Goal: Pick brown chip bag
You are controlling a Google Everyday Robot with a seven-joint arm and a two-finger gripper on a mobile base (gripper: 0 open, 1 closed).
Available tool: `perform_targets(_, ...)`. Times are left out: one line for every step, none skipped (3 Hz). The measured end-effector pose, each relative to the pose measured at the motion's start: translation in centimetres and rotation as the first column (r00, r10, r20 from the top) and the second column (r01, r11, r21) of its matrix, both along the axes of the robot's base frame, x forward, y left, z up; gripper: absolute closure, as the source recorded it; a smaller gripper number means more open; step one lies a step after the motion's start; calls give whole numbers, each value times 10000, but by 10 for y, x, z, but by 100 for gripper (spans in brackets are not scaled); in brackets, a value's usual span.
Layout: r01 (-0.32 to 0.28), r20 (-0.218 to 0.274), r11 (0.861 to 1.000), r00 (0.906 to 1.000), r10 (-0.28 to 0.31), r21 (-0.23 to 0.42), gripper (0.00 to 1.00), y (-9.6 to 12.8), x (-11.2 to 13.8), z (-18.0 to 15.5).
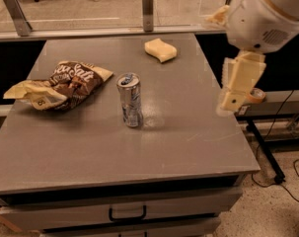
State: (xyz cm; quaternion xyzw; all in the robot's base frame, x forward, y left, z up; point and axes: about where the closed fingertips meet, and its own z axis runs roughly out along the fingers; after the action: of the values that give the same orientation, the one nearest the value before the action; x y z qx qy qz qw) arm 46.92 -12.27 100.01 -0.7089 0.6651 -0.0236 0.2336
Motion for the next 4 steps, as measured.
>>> perform_targets(-1276, 835, 9905, 9889, 1231, 508, 0, 62, 23, -5)
perform_targets(-2508, 1246, 9630, 9632, 2381, 985, 0, 129, 28, -14)
perform_targets(-2482, 1340, 9638, 9629, 2344, 975, 0, 129, 27, -10)
perform_targets(-2593, 1634, 9595, 9570, 2399, 1102, 0, 135, 23, -7)
